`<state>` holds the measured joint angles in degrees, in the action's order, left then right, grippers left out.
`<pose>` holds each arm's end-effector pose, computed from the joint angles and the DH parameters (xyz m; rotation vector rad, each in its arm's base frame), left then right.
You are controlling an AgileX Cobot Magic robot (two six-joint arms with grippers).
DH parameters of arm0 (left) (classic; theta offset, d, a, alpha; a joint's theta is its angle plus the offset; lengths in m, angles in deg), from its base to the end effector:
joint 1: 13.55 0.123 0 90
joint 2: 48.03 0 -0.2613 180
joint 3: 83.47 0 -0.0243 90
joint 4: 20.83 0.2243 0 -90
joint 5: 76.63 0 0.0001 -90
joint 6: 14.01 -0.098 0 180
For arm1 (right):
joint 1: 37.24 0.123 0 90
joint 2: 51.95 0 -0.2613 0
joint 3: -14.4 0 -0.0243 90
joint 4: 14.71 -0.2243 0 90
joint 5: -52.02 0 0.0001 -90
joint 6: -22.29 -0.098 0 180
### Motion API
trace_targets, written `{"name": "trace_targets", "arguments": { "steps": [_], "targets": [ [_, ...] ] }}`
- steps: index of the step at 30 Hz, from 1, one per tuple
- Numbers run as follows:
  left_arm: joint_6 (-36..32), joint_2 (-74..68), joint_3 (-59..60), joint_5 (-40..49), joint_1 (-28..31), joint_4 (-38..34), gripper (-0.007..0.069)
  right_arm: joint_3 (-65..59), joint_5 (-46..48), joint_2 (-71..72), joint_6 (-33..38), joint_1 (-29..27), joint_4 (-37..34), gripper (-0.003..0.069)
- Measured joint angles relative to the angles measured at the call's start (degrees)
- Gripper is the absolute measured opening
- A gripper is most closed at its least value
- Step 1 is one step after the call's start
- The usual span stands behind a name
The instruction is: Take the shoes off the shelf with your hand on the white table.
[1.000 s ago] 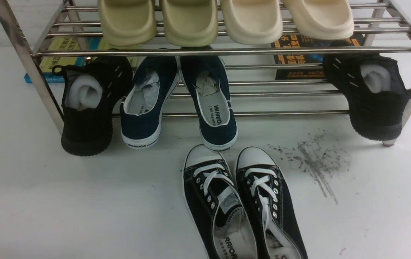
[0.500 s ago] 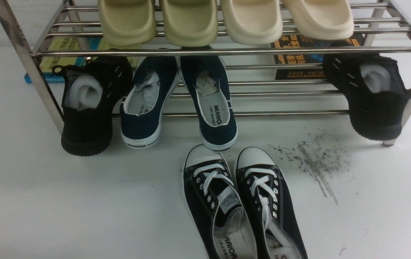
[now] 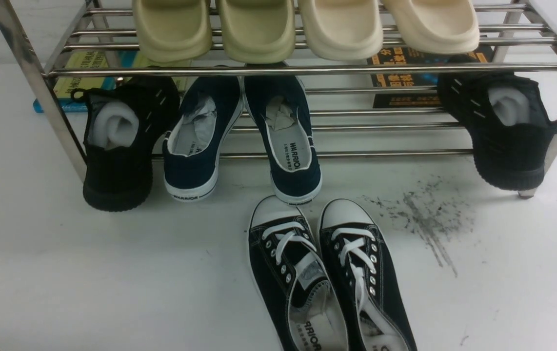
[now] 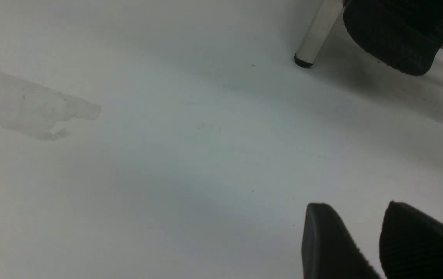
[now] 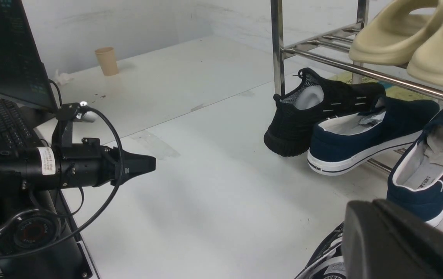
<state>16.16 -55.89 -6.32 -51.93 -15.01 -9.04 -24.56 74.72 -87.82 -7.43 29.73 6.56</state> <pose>0.0548 0.0070 0.1702 -0.3553 1.8756 -0.1654 0.0498 0.0819 0.3478 -0.7392 1.5936 0.8832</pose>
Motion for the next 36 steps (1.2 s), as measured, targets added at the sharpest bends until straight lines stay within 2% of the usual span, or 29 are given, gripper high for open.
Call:
{"name": "trace_targets", "arguments": {
  "steps": [8, 12, 15, 20, 21, 22, 24, 26, 27, 32, 36],
  "targets": [
    [0.00, 0.00, 0.00, 0.00, 0.00, 0.00, 0.0239, 0.00, -0.24, 0.19, -0.49, 0.00, -0.05, 0.0032],
    [0.00, 0.00, 0.00, 0.00, 0.00, 0.00, 0.0239, -0.97, -1.11, 1.04, -0.49, -2.38, -0.17, 0.0038],
    [0.00, 0.00, 0.00, 0.00, 0.00, 0.00, 0.0239, -4.01, -1.53, 1.84, 2.24, -10.54, -3.98, 0.0040],
    [0.00, 0.00, 0.00, 0.00, 0.00, 0.00, 0.0239, -12.20, -1.93, 4.71, 12.43, -28.20, -13.14, 0.0046],
    [0.00, 0.00, 0.00, 0.00, 0.00, 0.00, 0.0239, -12.20, -1.93, 4.71, 12.89, -28.20, -13.56, 0.0046],
    [0.00, 0.00, 0.00, 0.00, 0.00, 0.00, 0.0239, -15.84, -1.93, 6.23, 16.90, -35.17, -17.20, 0.0046],
    [0.00, 0.00, 0.00, 0.00, 0.00, 0.00, 0.0239, -19.93, -1.86, 8.07, 20.19, -42.56, -20.30, 0.0048],
    [0.00, 0.00, 0.00, 0.00, 0.00, 0.00, 0.0239, -21.86, -1.86, 9.11, 21.19, -45.95, -21.27, 0.0050],
    [0.00, 0.00, 0.00, 0.00, 0.00, 0.00, 0.0239, -25.15, -1.86, 11.41, 22.13, -51.27, -21.27, 0.0053],
    [0.00, 0.00, 0.00, 0.00, 0.00, 0.00, 0.0239, -32.20, -1.86, 19.31, 22.85, -61.25, -21.27, 0.0059],
    [0.00, 0.00, 0.00, 0.00, 0.00, 0.00, 0.0239, -36.34, -1.76, 24.77, 22.98, -65.70, -21.96, 0.0063]
  ]
}}
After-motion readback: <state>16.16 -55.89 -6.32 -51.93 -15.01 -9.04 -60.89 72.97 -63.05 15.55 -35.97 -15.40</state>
